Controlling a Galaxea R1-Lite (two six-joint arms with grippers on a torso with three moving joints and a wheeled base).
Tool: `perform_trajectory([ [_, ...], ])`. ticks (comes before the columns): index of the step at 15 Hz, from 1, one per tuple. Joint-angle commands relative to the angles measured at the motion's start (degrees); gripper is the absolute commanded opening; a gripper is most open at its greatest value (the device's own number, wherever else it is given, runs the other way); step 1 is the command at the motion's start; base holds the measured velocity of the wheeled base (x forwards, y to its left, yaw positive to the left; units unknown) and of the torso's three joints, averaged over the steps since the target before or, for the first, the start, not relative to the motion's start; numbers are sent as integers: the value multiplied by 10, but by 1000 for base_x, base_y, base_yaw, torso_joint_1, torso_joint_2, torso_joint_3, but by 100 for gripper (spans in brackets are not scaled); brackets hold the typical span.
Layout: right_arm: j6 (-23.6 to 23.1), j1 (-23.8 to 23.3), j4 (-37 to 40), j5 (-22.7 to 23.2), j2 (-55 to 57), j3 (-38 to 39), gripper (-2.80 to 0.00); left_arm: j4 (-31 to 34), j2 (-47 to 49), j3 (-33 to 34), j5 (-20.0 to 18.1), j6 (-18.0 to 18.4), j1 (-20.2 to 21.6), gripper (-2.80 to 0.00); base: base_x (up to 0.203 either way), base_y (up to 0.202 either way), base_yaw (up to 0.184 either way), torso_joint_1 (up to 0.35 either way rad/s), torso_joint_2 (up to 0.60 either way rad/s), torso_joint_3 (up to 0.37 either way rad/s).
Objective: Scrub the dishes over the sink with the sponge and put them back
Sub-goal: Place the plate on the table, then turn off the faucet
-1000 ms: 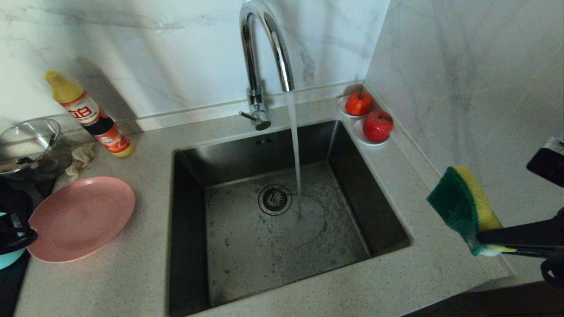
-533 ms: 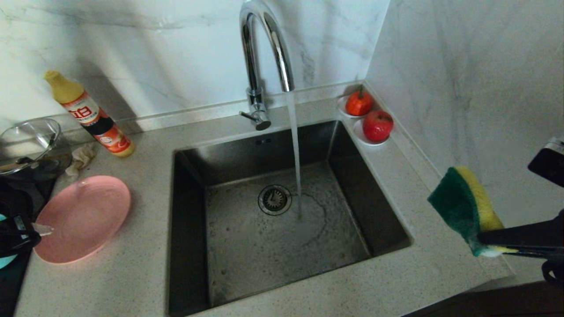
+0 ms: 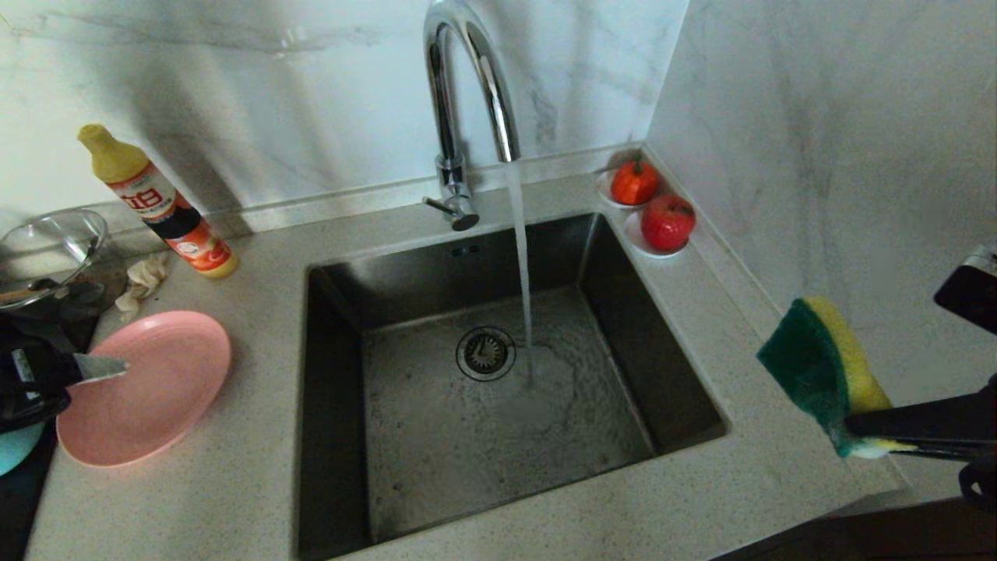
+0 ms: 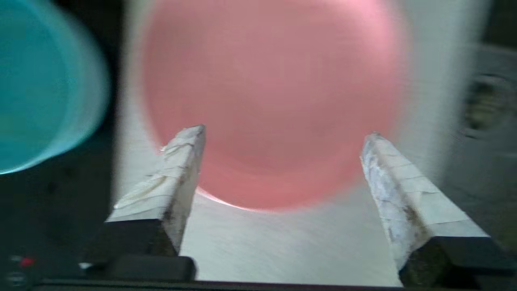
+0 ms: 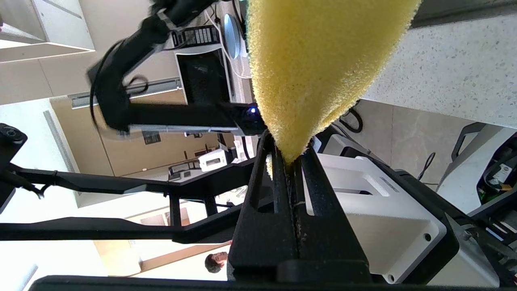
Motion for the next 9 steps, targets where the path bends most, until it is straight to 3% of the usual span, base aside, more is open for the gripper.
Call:
perform_trajectory([
  [1, 2, 0, 0, 4, 1, 0, -280, 62, -74, -35, -2, -8, -57, 0, 0, 0, 0, 0, 0, 0],
  [2, 2, 0, 0, 4, 1, 1, -280, 95, -82, -52, -2, -15, -91, -280, 0, 0, 0, 0, 0, 0],
  [5, 2, -18, -1, 1, 3, 7, -280, 151, -83, -123, -2, -63, -196, -280, 0, 0, 0, 0, 0, 0],
  [9, 3, -84, -56, 1, -29, 36, -280, 219, -18, -228, 3, -114, -341, -280, 0, 0, 0, 0, 0, 0],
])
